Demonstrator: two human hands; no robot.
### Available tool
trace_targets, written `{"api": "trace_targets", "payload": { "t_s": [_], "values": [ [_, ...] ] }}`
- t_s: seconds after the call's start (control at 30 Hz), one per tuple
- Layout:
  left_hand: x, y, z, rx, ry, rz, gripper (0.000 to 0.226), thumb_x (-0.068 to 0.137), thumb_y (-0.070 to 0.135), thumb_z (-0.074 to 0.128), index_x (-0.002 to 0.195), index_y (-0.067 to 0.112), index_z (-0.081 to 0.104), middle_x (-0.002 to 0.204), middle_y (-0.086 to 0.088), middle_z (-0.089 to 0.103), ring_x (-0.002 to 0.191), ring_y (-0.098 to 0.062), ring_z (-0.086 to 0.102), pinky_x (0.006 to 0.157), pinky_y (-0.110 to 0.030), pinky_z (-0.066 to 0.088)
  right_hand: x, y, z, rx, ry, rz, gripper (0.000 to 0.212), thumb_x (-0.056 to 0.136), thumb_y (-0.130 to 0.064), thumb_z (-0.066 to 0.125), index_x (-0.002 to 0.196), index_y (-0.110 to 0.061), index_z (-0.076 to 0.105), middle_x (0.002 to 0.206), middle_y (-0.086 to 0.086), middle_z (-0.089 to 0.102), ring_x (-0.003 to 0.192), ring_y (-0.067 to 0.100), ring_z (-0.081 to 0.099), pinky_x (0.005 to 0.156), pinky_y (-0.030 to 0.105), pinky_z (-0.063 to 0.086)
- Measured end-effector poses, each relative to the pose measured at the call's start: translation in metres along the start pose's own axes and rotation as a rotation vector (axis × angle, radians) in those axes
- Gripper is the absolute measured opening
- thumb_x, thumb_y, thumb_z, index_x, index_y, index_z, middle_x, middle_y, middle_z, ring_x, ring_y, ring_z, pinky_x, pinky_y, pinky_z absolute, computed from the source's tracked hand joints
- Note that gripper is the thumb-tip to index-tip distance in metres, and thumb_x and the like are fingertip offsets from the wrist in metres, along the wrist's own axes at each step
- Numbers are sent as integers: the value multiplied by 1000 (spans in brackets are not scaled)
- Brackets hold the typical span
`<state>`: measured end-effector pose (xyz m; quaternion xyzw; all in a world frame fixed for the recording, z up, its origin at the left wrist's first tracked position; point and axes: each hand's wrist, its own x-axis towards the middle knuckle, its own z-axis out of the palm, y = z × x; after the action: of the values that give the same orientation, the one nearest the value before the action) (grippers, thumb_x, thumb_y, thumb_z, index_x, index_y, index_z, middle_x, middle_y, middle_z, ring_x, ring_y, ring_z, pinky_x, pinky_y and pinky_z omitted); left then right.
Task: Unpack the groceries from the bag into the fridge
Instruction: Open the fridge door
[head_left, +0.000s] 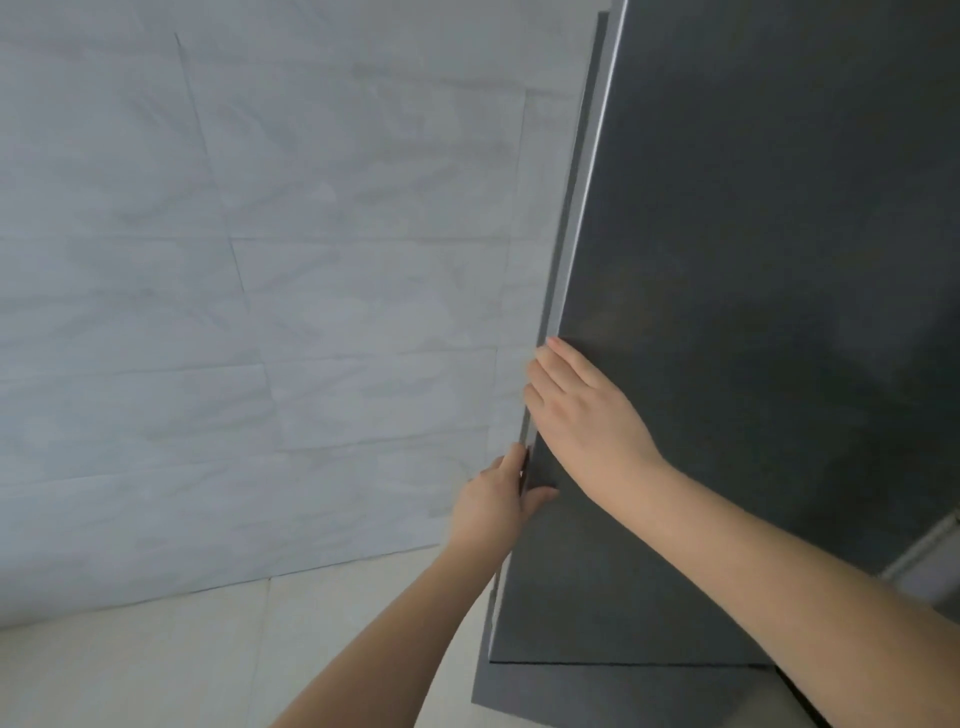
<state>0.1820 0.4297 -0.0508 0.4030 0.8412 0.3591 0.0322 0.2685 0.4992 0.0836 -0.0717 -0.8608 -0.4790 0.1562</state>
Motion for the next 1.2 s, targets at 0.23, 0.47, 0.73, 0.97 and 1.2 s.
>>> {"api": "trace_targets", "payload": {
  "t_s": [0.23, 0.47, 0.73, 0.97, 1.2],
  "values": [
    [-60, -6, -1, 118, -19, 248, 43, 92, 55, 50, 111, 16, 49, 96, 1, 66, 75, -29, 65, 60, -33, 45, -56, -16, -50, 94, -148, 104, 47, 94, -15, 26, 128, 1, 55, 134, 18, 52, 134, 34, 37, 118, 43, 0],
    [-97, -11, -9, 123, -16, 654, 33, 91, 48, 46, 113, 23, 46, 96, 0, 65, 67, -20, 64, 59, -32, 55, -107, -38, -81, 254, -277, 252, 59, 97, -45, 41, 138, -2, 45, 146, 18, 42, 142, 33, 27, 119, 44, 12],
    [-138, 0, -16, -24, -255, 585, 58, 94, 41, 55, 143, 19, 34, 145, 0, 46, 123, -18, 53, 97, -24, 40, -166, -65, -114, 175, -332, 450, 63, 100, -45, 31, 151, -10, 19, 159, 7, 17, 147, 23, 8, 119, 42, 9],
    [-173, 2, -3, -41, -434, 760, 69, 95, 37, 52, 153, 19, 20, 158, 1, 27, 139, -17, 35, 111, -27, 27, -204, -84, -146, 192, -372, 651, 59, 98, -44, 42, 147, -13, 33, 158, 9, 22, 147, 27, 13, 119, 44, 11],
    [-189, 12, 6, 19, -487, 1096, 68, 90, 33, 56, 151, 17, 29, 154, -3, 36, 131, -24, 46, 108, -36, 35, -227, -105, -163, 223, -322, 810, 54, 95, -38, 48, 143, -13, 42, 153, 11, 34, 143, 30, 24, 117, 46, 18]
  ]
}}
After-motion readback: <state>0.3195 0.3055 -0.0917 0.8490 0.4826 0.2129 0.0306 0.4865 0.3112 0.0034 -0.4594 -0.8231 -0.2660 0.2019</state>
